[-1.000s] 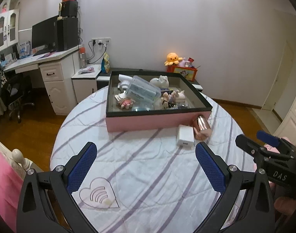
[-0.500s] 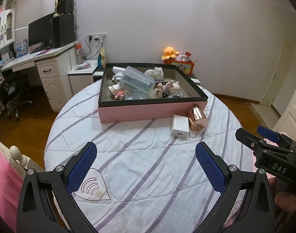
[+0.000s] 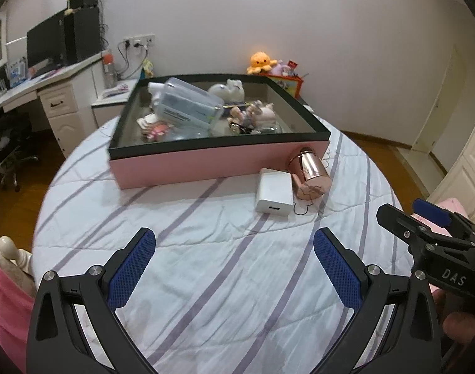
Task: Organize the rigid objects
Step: 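Withdraw both tools toward the white charger and copper canister, then grasp the white charger with the left tool while the right tool grasps the copper canister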
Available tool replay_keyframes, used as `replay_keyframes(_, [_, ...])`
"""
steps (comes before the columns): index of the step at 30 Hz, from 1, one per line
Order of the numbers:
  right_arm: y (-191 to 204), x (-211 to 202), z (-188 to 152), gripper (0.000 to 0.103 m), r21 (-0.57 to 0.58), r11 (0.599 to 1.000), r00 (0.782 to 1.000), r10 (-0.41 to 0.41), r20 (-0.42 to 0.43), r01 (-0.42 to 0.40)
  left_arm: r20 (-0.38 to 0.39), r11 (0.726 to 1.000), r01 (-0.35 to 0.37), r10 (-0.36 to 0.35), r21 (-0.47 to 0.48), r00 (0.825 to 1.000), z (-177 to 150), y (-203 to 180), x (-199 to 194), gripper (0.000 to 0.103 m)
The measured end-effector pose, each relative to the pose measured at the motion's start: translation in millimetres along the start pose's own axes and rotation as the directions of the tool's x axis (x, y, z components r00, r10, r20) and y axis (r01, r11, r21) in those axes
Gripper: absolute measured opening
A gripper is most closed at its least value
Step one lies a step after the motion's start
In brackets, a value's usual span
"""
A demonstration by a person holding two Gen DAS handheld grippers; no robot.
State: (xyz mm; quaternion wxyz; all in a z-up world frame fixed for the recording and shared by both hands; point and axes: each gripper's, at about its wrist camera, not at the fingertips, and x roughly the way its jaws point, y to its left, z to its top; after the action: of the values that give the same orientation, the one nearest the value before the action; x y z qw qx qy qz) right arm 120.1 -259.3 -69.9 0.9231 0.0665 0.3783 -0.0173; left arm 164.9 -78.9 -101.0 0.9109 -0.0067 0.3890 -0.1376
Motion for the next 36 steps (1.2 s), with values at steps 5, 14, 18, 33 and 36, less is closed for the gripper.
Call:
replay_keyframes(5, [-10.9, 17.2, 2.8, 0.092, 0.022, 1.0, 1.0, -0.006, -0.028, 0.006, -0.043, 1.0, 0.008, -0.008, 0.01, 0.999, 5.1, -7.9, 31.3, 0.103])
replay_keyframes(14, [-19.7, 43.9, 13.0, 0.092, 0.04, 0.999, 0.998, 0.009, -0.054, -0.007, -0.102, 1.0, 0.003, -0.001, 0.022, 0.995, 16.5, -14.9, 79.2, 0.103])
replay_keyframes(18, [-21.7, 54.1, 17.7, 0.092, 0.045, 0.999, 0.998, 0.019, -0.062, -0.016, -0.119, 0.999, 0.0, 0.004, 0.032, 0.993, 22.3, -18.9, 95.5, 0.102])
replay_keyframes(33, [-19.6, 75.3, 31.0, 0.092, 0.052, 0.997, 0.996, 0.054, -0.075, -0.051, -0.126, 0.992, 0.081, -0.068, 0.101, 0.99, 31.9, -24.9, 107.4, 0.047])
replay_keyframes(36, [-16.3, 75.8, 31.8, 0.092, 0.053, 0.997, 0.995, 0.068, -0.075, -0.064, -0.128, 0.991, 0.104, -0.092, 0.085, 0.987, 30.4, -18.6, 103.7, 0.041])
